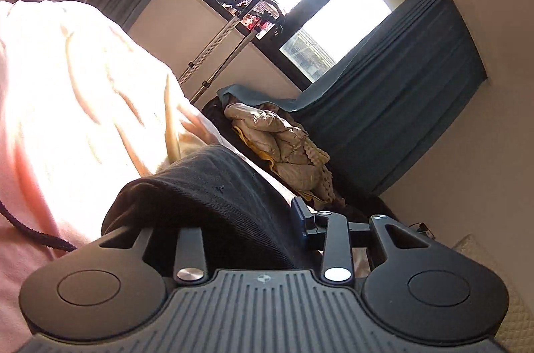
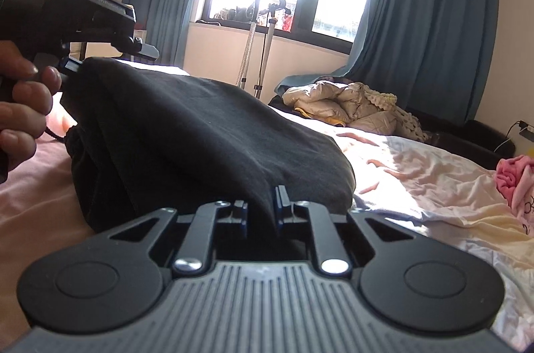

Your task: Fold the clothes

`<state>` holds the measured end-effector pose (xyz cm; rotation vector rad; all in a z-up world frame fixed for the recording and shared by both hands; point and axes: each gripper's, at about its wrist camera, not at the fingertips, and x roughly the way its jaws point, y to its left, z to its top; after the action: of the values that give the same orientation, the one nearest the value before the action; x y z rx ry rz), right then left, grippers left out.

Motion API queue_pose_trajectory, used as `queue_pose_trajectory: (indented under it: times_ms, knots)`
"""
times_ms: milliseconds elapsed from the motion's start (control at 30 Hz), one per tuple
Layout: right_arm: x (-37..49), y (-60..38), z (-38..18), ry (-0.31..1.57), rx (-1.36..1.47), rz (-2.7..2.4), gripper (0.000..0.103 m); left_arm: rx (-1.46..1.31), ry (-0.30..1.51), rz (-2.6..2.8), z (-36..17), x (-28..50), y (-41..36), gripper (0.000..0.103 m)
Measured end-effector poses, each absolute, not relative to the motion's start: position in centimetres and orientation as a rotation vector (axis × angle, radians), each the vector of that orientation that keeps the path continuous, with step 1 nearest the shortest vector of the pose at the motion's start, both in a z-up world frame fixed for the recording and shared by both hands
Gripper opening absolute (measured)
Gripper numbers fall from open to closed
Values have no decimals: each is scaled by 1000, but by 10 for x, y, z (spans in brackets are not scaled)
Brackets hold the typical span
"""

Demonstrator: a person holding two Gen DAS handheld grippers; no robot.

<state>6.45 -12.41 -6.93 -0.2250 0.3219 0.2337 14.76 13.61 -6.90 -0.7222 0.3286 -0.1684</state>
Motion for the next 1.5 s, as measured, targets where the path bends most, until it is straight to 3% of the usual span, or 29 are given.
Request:
queue_pose_trajectory:
  times_ms: [233, 433, 500, 533, 600, 633, 667, 733, 1067, 1300, 1500]
  knots:
    - [72, -110, -86, 371, -265, 283, 19, -733, 484, -5, -91, 174, 153, 25]
    - [78, -107, -98, 399, -260, 297, 22, -661, 469, -6, -85, 166, 144, 26]
    - [76, -109, -95, 398, -241, 297, 23, -650, 456, -20, -77, 155, 140, 30]
    - [75, -111, -93, 396, -230, 296, 25, -663, 454, -28, -75, 148, 140, 37]
    - [71, -113, -88, 393, -213, 295, 27, -712, 450, -24, -72, 131, 137, 60]
    - [69, -114, -86, 392, -206, 296, 30, -732, 445, -23, -69, 121, 136, 77]
    - [66, -115, -84, 393, -196, 301, 31, -742, 436, -28, -67, 112, 135, 81]
    - [59, -118, -79, 397, -174, 313, 42, -748, 434, -50, -63, 97, 132, 84]
    - [36, -148, -54, 411, 52, 337, 52, -943, 573, -208, -78, 83, 127, 102]
    - [49, -174, -58, 459, 249, 305, 53, -1005, 695, -147, -110, 100, 127, 102]
    - [63, -190, -70, 502, 412, 287, 54, -1200, 692, -90, -142, 107, 145, 103]
